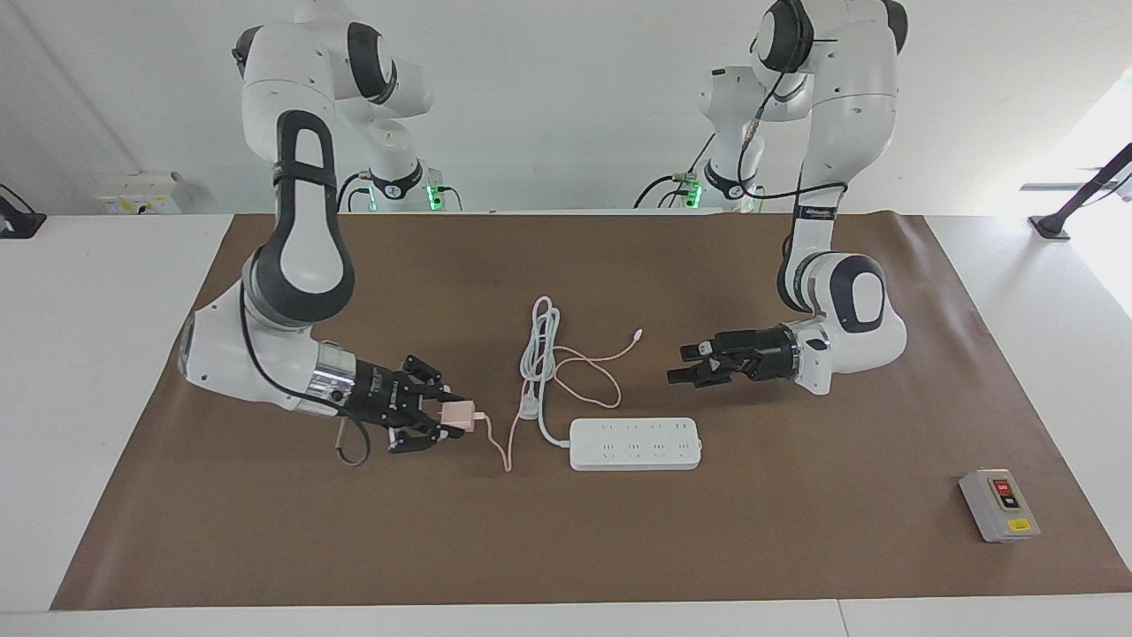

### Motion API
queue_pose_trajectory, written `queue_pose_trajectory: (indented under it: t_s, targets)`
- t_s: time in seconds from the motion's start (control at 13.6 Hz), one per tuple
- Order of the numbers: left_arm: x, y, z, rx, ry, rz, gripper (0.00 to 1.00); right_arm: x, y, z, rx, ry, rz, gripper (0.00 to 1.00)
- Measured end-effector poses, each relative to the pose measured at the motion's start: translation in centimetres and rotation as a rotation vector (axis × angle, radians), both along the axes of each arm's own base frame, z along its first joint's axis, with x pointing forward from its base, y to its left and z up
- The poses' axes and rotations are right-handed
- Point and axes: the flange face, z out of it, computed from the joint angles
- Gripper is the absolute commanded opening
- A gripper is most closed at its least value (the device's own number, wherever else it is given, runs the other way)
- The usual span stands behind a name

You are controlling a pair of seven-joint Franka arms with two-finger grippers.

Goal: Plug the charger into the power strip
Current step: 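Carry the pink charger over to the left gripper and pass it across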

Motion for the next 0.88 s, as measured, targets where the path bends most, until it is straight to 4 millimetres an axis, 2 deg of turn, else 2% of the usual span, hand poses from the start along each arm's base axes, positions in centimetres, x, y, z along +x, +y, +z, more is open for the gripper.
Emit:
queue_pose_trajectory:
  t_s: [0.29, 0.44, 0.66, 0.88]
  targets:
    - [0.0, 0.0, 0.0, 0.001, -0.009, 0.001, 1.0, -1.9, 12.9, 1.3, -0.016, -0.035, 0.016, 0.0]
    - [0.0, 0.1, -0.1, 0.002, -0.02, 0.002, 1.0, -3.1, 17.9, 2.0, -0.013, -0.041, 0.033, 0.0]
    - [-0.1, 0.1, -0.2, 0.003, -0.024, 0.002, 1.0, -4.0, 21.8, 2.5, -0.01, -0.061, 0.027, 0.0]
    - [-0.1, 0.1, -0.3, 0.005, -0.038, 0.003, 1.0, -4.8, 24.0, 2.4, -0.013, -0.058, 0.02, 0.0]
